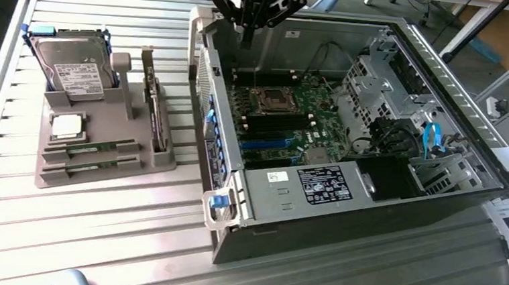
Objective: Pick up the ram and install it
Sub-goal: 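Reach for the ram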
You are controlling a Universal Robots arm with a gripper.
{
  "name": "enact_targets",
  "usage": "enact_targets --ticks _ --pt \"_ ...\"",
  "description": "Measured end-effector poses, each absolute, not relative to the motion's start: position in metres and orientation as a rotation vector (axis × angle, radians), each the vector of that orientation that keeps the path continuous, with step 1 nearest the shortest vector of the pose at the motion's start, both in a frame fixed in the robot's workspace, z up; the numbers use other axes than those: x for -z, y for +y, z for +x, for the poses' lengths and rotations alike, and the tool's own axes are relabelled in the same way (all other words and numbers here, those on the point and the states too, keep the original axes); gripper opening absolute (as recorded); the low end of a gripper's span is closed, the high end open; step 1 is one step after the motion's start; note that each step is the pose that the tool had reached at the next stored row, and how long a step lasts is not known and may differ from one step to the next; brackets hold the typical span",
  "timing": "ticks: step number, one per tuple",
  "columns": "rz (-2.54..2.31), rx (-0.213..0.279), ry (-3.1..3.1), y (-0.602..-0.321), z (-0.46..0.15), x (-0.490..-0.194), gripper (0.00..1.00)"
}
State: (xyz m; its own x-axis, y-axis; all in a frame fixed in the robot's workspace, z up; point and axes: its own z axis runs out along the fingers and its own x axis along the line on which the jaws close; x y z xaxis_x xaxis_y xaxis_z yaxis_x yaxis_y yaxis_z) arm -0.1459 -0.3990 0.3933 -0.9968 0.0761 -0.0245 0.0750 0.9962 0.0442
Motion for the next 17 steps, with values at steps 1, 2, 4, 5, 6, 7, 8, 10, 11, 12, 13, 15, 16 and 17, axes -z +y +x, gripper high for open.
enact_targets --ticks 1,2,4,5,6,7,8,10,11,12,13,15,16,17 --pt "0.118 -0.067 3.112 -0.399 -0.147 -0.393 0.11" --pt "0.118 -0.067 3.112 -0.399 -0.149 -0.393 0.11" --pt "0.118 -0.068 3.112 -0.399 -0.151 -0.393 0.11" --pt "0.118 -0.068 3.112 -0.399 -0.151 -0.393 0.11" --pt "0.118 -0.068 3.112 -0.399 -0.153 -0.393 0.11" --pt "0.118 -0.067 3.112 -0.399 -0.154 -0.393 0.11" --pt "0.118 -0.068 3.112 -0.399 -0.155 -0.393 0.11" --pt "0.118 -0.067 3.112 -0.399 -0.156 -0.393 0.11" --pt "0.118 -0.068 3.112 -0.399 -0.158 -0.393 0.11" --pt "0.118 -0.068 3.112 -0.399 -0.159 -0.393 0.11" --pt "0.118 -0.068 3.112 -0.399 -0.160 -0.393 0.11" --pt "0.118 -0.068 3.112 -0.399 -0.162 -0.393 0.11" --pt "0.118 -0.068 3.112 -0.399 -0.163 -0.393 0.11" --pt "0.118 -0.068 3.112 -0.399 -0.164 -0.393 0.11"
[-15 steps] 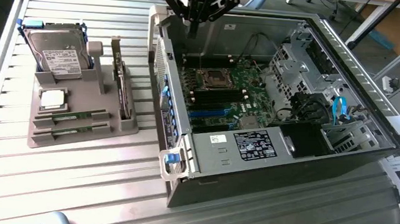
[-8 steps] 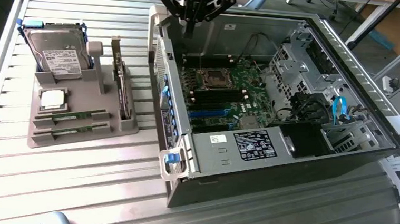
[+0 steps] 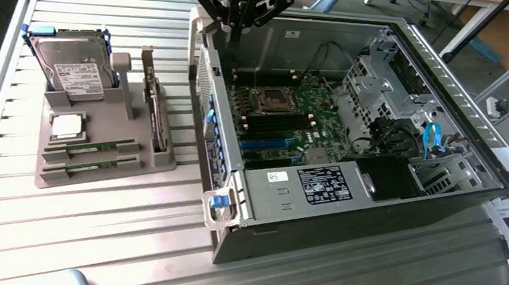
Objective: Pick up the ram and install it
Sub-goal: 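Reach for the ram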
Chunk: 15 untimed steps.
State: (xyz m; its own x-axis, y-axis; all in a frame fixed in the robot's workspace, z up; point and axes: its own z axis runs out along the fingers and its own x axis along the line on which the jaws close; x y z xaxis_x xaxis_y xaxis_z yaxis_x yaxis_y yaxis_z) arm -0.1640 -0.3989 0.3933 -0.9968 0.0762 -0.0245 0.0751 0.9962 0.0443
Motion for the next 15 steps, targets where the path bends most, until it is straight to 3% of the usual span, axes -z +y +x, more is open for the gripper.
enact_targets --ticks 15 --pt "0.118 -0.067 3.113 -0.399 -0.179 -0.393 0.11"
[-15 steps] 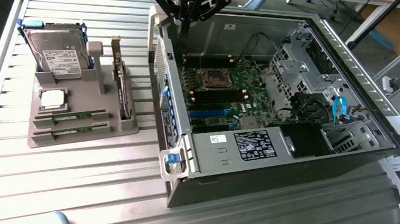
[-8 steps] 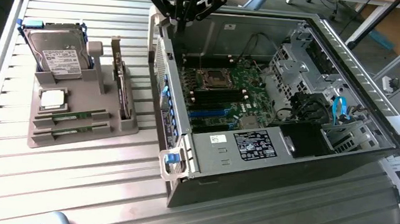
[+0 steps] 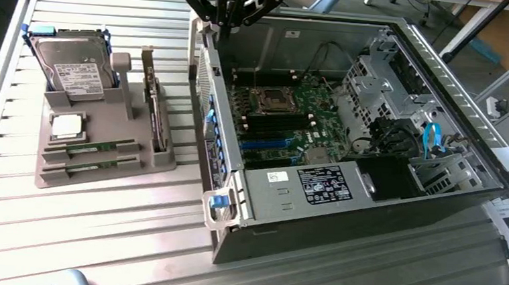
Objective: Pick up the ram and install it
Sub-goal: 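Reach for the ram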
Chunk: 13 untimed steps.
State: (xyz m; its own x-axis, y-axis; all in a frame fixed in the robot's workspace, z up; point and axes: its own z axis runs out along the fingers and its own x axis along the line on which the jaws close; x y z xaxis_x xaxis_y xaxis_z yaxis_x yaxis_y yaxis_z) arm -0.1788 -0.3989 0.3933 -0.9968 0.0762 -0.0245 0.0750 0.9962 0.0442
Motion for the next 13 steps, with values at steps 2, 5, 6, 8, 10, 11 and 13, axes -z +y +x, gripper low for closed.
enact_targets --ticks 2,5,6,8,10,11,13 --pt "0.118 -0.067 3.112 -0.399 -0.181 -0.393 0.11" --pt "0.118 -0.068 3.112 -0.399 -0.183 -0.393 0.11" --pt "0.118 -0.067 3.112 -0.399 -0.184 -0.393 0.11" --pt "0.118 -0.068 3.112 -0.399 -0.186 -0.393 0.11" --pt "0.118 -0.068 3.112 -0.399 -0.188 -0.393 0.11" --pt "0.118 -0.067 3.113 -0.399 -0.188 -0.393 0.11" --pt "0.118 -0.068 3.112 -0.399 -0.191 -0.393 0.11"
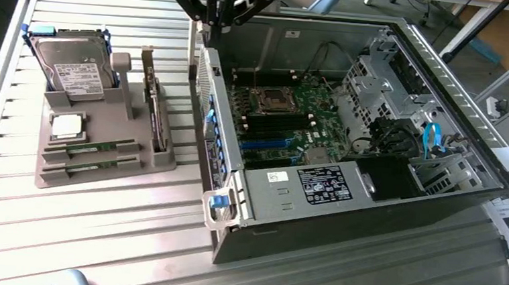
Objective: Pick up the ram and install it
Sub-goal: 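Reach for the ram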
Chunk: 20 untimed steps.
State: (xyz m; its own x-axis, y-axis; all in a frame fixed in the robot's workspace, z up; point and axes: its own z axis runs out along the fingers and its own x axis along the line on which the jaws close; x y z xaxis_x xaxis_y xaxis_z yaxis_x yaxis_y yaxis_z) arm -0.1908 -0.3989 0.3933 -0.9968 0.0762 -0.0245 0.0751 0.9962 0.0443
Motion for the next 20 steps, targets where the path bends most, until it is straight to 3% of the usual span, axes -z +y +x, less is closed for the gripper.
enact_targets --ticks 20 --pt "0.118 -0.068 3.112 -0.399 -0.225 -0.393 0.11"
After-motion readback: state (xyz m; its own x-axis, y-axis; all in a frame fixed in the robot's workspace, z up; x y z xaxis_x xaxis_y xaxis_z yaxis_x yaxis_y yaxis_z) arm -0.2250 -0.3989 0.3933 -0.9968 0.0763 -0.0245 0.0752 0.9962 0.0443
